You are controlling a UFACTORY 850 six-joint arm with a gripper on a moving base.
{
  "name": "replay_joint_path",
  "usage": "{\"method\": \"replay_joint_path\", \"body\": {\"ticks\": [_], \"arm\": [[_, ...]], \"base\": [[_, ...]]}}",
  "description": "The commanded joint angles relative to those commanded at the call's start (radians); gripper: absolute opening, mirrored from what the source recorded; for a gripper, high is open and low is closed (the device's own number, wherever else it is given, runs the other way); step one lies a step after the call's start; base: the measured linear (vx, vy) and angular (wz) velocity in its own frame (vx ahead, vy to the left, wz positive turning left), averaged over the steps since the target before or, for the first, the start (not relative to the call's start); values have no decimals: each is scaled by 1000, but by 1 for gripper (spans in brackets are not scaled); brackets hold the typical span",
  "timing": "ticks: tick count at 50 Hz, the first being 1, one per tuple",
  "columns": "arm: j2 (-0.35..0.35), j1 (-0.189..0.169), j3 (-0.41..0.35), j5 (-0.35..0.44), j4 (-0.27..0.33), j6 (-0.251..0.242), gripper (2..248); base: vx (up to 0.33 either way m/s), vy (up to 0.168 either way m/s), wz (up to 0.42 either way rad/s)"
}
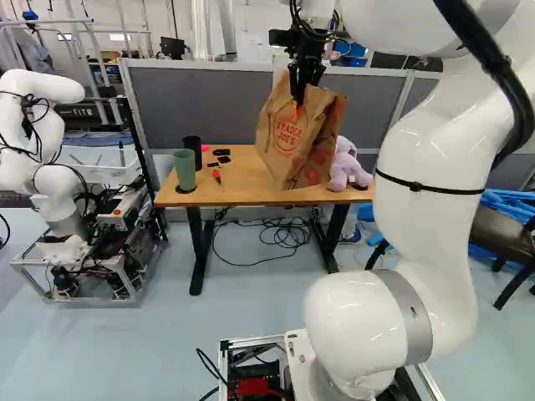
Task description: Pick up the bag on the ground and place it on the table
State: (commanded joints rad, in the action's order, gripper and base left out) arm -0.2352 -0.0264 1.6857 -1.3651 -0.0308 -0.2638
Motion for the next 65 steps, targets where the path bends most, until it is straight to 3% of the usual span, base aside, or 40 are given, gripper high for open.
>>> {"method": "replay_joint_path", "body": {"ticks": [22, 65], "arm": [[0, 0, 0, 0, 0, 0, 21], [-33, 1, 40, 0, 0, 0, 21]], "base": [[151, 0, -14], [4, 0, 0]]}}
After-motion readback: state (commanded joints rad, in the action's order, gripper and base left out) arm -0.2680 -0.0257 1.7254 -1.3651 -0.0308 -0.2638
